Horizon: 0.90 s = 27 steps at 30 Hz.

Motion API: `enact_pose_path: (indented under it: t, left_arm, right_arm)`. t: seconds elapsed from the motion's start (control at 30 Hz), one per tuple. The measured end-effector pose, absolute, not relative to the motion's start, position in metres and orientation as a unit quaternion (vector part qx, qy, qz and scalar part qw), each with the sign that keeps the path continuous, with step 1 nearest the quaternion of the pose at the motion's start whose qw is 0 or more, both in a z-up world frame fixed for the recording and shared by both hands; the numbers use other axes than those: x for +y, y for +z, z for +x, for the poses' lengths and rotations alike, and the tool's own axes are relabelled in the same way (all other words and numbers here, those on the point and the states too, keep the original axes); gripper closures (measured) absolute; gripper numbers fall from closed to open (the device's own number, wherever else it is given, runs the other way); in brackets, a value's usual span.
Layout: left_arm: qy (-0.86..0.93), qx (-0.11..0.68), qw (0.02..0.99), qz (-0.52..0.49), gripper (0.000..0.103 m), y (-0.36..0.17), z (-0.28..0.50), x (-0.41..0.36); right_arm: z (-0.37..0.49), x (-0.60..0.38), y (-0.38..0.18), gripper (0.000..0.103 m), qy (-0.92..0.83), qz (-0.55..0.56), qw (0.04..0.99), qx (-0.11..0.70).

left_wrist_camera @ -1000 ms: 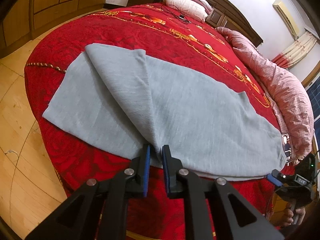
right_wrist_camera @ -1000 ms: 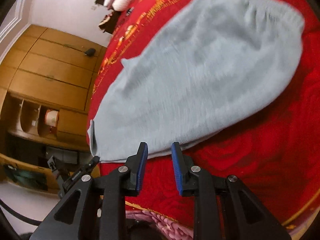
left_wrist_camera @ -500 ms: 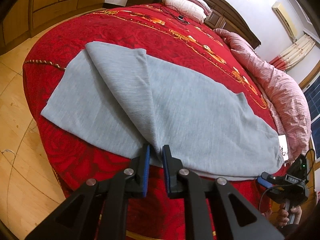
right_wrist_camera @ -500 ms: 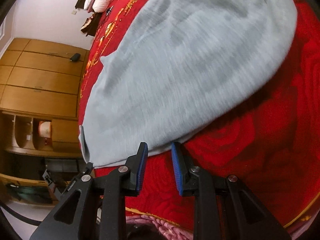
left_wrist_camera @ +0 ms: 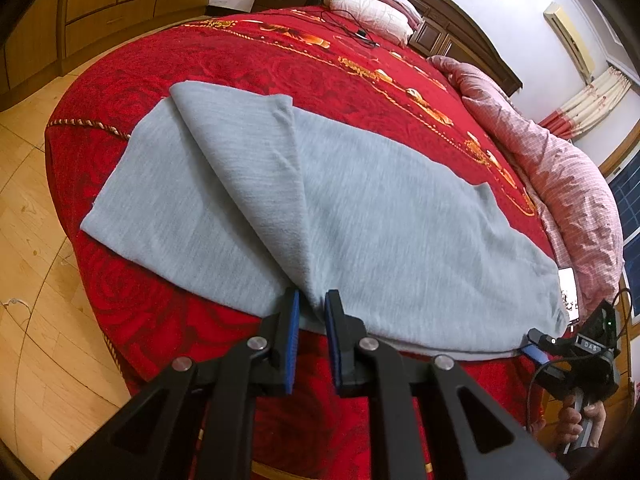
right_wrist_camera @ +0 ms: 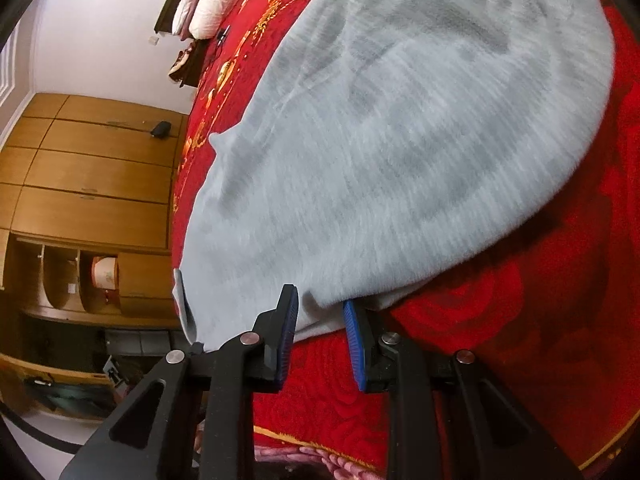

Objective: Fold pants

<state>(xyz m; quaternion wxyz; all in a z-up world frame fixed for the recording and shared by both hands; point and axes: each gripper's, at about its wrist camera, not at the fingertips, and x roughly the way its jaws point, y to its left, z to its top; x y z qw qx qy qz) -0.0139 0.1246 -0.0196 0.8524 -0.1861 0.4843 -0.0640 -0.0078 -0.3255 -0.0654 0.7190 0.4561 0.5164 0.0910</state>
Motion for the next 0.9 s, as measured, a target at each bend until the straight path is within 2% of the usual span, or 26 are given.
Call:
enact_pose_path:
  t: [0.07, 0.1, 0.33, 0.53, 0.63, 0.8, 0.9]
  left_arm:
    - [-0.064, 0.484, 0.853, -0.185, 0.090, -0.019, -0.014, 0.125]
    - [-0.064, 0.484, 0.853, -0.185, 0.090, -0.019, -0.014, 0.125]
    - [-0.059, 0.481, 0.855, -0.185, 0.089, -0.020, -0.014, 0.127]
    - [-0.048, 0.479, 0.858, -0.179, 0.088, -0.015, -0.014, 0.130]
    - [-0.034, 0.465, 0.869, -0.168, 0.082, -0.001, -0.013, 0.133]
    - [-0.006, 0.437, 0.890, -0.132, 0.058, 0.022, 0.004, 0.132]
    - [0.001, 0.428, 0.896, -0.119, 0.053, 0.025, 0.019, 0.126]
  right_arm:
    - [-0.007, -0.326, -0.064, 0.096, 0.095, 0.456, 0.722, 0.512]
    - [-0.008, -0.326, -0.062, 0.098, 0.096, 0.454, 0.726, 0.508]
    - [-0.024, -0.324, -0.045, 0.099, 0.102, 0.431, 0.743, 0.502]
    - [-0.016, -0.327, -0.082, 0.098, 0.083, 0.448, 0.705, 0.543]
    - [-0.018, -0.329, -0.083, 0.096, 0.093, 0.453, 0.696, 0.549]
    - [-0.023, -0.325, -0.036, 0.087, 0.094, 0.347, 0.756, 0.546]
    - [-0.022, -0.326, -0.008, 0.079, 0.071, 0.272, 0.805, 0.523]
